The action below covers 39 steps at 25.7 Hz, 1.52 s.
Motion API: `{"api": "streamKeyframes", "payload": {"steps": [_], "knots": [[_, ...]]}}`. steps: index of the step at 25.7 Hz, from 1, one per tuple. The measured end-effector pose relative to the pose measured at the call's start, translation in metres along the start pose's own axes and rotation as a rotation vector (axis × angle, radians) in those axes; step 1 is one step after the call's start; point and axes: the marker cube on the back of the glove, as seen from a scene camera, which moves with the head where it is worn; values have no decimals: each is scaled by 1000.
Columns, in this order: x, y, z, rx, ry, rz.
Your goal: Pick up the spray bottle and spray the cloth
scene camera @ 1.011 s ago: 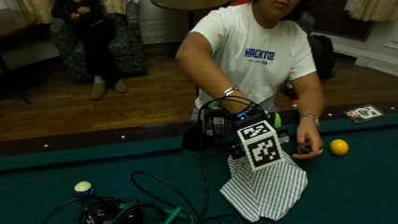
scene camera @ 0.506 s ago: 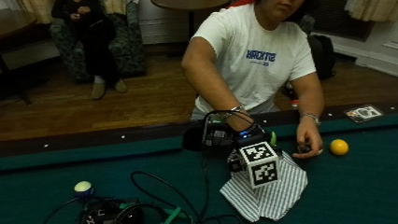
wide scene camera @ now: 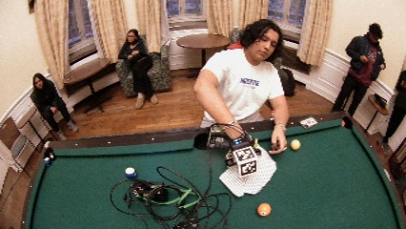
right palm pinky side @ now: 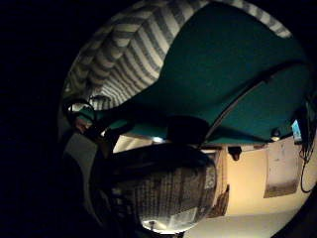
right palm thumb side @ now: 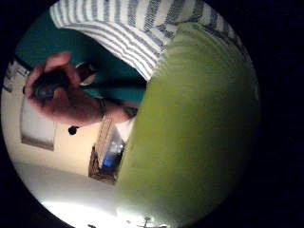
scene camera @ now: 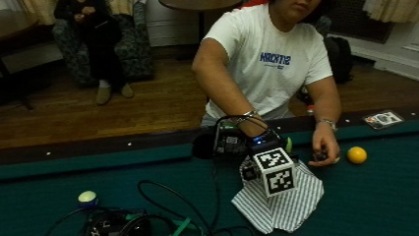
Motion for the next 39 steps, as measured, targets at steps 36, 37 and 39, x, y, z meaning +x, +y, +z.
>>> {"api": "streamKeyframes", "payload": {"steps": [36,37,39], "knots": [[-142,115,-114,708,-430,-1238],[-147,103,-112,707,-422,-1249],[-157,78,-105,699,-412,-1276]]}}
